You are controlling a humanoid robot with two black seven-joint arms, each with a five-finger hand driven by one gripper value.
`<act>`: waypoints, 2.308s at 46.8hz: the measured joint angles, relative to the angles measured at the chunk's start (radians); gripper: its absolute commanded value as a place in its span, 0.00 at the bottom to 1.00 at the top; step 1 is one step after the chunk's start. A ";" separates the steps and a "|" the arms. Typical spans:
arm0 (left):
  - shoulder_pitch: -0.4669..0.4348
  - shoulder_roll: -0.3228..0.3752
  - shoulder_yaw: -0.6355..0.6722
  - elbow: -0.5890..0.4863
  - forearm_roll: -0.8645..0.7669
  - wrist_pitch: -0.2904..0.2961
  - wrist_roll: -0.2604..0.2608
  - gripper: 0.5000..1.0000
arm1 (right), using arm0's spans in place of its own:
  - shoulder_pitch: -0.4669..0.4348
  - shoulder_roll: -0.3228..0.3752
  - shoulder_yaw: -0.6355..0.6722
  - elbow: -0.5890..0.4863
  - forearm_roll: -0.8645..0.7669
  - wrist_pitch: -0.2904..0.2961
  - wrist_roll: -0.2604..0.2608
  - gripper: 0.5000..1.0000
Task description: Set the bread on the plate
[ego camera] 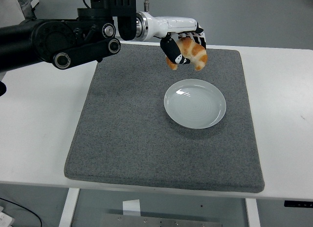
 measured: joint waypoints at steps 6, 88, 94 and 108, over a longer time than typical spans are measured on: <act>0.017 -0.016 0.000 0.002 0.000 0.001 0.001 0.00 | 0.000 0.000 0.000 0.000 0.000 0.000 0.000 0.86; 0.249 -0.235 -0.003 0.241 0.026 0.019 0.001 0.02 | 0.000 0.000 -0.001 0.000 0.000 0.000 0.000 0.86; 0.252 -0.236 -0.002 0.241 0.026 0.020 0.001 0.02 | 0.000 0.000 -0.001 0.000 0.000 0.000 0.000 0.86; 0.274 -0.257 0.003 0.264 0.029 0.047 0.001 0.02 | 0.000 0.000 -0.001 0.000 0.000 0.000 0.000 0.86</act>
